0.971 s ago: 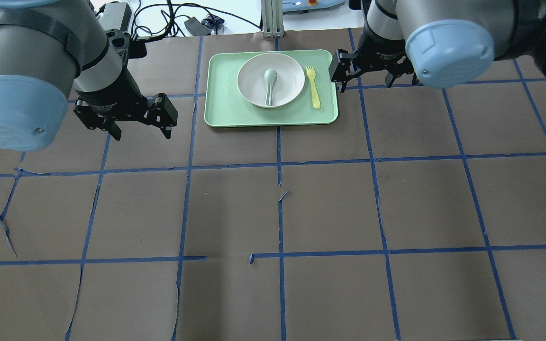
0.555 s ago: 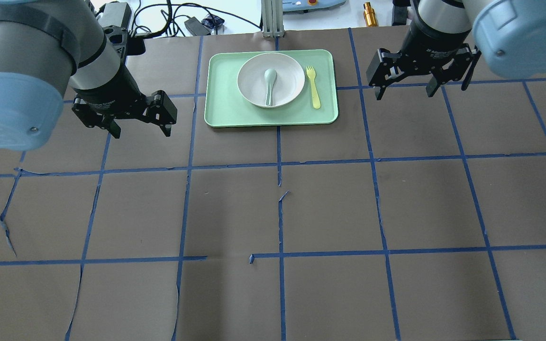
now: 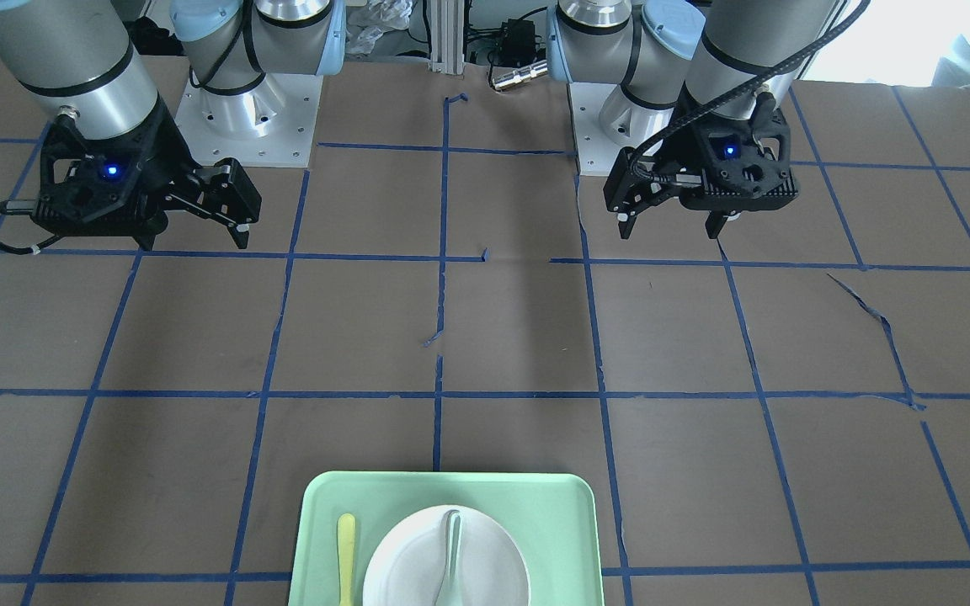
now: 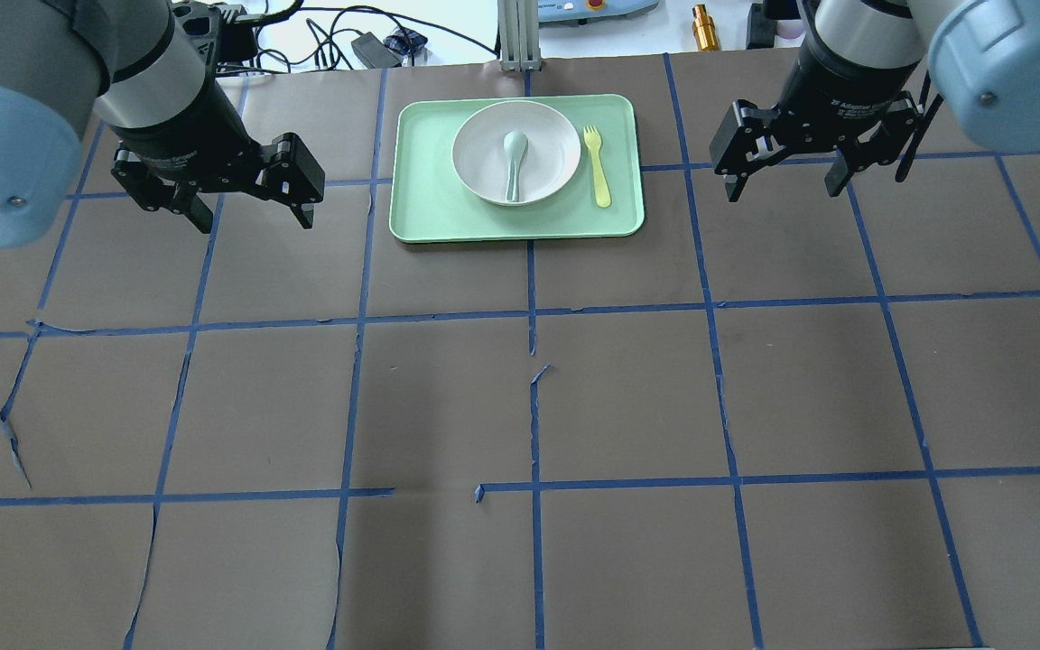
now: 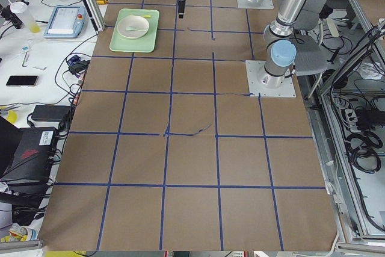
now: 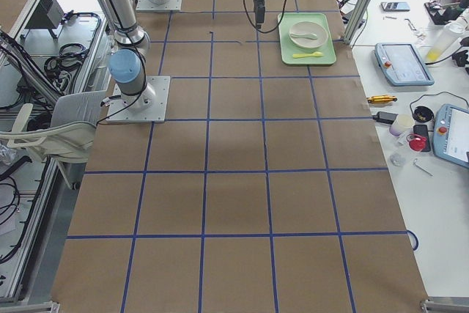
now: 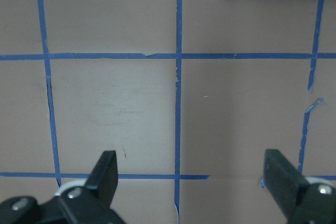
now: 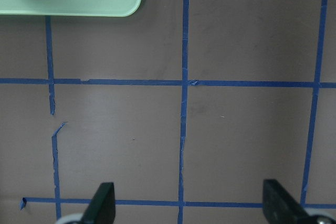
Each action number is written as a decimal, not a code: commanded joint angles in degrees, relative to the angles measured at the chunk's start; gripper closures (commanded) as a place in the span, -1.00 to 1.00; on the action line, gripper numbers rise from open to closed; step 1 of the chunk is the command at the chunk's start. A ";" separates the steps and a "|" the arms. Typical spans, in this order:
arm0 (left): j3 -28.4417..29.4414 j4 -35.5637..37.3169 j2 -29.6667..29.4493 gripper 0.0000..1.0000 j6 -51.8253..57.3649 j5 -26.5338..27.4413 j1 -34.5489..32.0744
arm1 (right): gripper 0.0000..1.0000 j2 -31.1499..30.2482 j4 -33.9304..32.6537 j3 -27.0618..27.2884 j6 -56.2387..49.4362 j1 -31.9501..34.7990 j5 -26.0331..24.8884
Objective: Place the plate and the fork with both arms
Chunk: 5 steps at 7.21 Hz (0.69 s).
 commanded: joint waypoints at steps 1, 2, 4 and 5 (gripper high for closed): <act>0.05 -0.64 -0.18 -1.00 0.00 -0.26 0.00 | -1.00 -0.85 0.08 0.13 0.26 0.00 -0.37; -0.04 -0.64 -0.10 -1.00 0.00 -0.26 0.00 | -1.00 -0.85 0.08 0.13 0.35 0.00 -0.37; -0.22 -0.64 0.17 -1.00 0.00 -0.08 0.00 | -1.00 -0.85 0.08 0.13 0.27 0.00 -0.46; -0.13 -0.64 0.17 -1.00 0.00 -0.08 0.00 | -1.00 -0.85 0.08 0.13 0.35 0.09 -0.46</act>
